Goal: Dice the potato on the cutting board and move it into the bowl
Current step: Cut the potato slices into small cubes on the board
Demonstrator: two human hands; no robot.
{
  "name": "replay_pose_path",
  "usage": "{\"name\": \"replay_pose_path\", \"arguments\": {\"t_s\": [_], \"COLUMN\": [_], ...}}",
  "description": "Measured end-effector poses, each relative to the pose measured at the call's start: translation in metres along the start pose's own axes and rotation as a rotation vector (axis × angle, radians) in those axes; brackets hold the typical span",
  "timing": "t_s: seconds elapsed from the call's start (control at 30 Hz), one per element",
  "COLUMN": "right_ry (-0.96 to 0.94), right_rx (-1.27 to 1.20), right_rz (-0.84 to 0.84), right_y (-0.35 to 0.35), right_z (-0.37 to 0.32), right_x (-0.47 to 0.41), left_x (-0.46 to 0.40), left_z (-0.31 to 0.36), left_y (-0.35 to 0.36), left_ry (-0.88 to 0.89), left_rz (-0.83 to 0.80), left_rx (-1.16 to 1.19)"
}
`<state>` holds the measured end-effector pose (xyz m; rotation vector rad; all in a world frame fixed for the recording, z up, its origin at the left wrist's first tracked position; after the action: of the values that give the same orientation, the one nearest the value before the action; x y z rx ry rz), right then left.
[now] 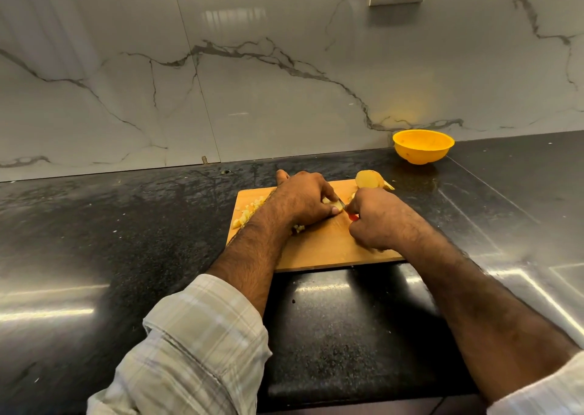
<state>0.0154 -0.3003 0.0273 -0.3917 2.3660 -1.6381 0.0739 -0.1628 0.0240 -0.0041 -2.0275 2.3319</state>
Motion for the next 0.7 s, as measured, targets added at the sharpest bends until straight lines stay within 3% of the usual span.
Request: {"name": "replay_pose_path", "arguments": {"t_s": [0.33,0.7], "right_ry": [-0.042,-0.018], "right_rx": [0.029,0.006], "right_rz": [0.089,-0.001], "right_y": [-0.002,0.002], "right_z": [-0.001,-0.007], "right_x": [0.001,0.000], "left_x": [-0.005,-0.010], "left_z": [-0.006,-0.008], "left_y": [0.001,0.004], "left_ry": [-0.015,-0.004], "left_rz": [0.024,0.014], "left_rx": [0.025,0.074]}}
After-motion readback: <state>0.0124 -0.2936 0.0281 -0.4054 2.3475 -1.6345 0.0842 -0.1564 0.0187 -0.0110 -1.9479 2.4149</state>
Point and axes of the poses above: each hand's wrist, its own x-axis away from the middle knuckle, its own y-axis out of the palm, z = x × y, the point moved 6 cm from there along -x, towards the middle knuckle, and after that the axes turned 14 degrees about -y, right-handed, at the moved point
